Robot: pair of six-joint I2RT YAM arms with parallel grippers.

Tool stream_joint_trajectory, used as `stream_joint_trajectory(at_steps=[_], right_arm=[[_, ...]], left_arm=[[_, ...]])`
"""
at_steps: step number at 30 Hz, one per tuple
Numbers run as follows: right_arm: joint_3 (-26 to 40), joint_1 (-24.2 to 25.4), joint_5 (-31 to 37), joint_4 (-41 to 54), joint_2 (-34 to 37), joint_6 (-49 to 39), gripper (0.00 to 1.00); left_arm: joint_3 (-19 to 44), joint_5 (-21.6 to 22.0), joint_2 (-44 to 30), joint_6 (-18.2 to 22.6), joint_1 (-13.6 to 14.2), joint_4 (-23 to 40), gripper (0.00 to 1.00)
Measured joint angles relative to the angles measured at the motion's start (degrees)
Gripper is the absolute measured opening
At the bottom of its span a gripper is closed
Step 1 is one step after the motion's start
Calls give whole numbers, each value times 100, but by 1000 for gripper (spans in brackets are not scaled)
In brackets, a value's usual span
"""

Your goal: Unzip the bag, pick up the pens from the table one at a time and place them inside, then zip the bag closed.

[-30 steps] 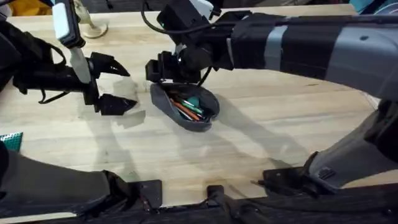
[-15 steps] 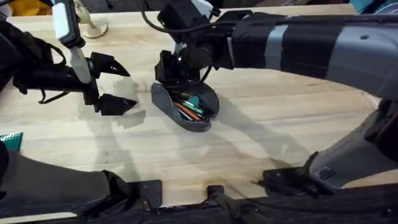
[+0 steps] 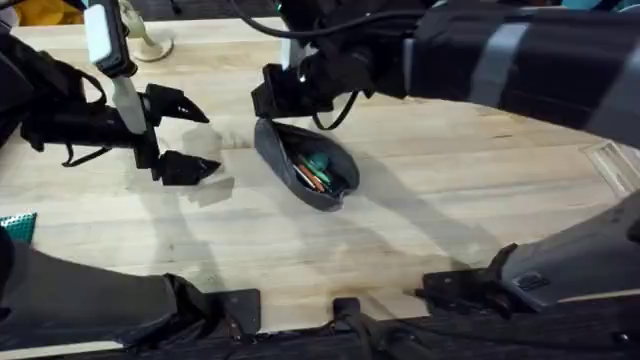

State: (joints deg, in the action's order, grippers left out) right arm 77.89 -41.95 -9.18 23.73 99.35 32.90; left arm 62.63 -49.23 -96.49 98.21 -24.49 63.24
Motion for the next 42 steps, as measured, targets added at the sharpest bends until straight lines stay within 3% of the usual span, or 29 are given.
stream_joint_trajectory(at_steps=[7, 18, 30, 34, 42], right_arm=[[0, 35, 44, 308, -238, -399, 33], [0, -130, -429, 501, -245, -873, 33], [0, -393, -522, 496, -244, -1090, 33], [-1, -393, -507, 455, -244, -1090, 33], [0, -393, -219, 411, -245, -1092, 33]], left_arm=[[0, 0, 0, 2, 0, 0, 994], [0, -100, 0, 0, 0, 2, 993], [0, -1138, 0, -1, 27, 297, 993], [0, -1226, 0, -1, 187, 297, 993], [0, -1166, 0, 0, 814, 295, 993]])
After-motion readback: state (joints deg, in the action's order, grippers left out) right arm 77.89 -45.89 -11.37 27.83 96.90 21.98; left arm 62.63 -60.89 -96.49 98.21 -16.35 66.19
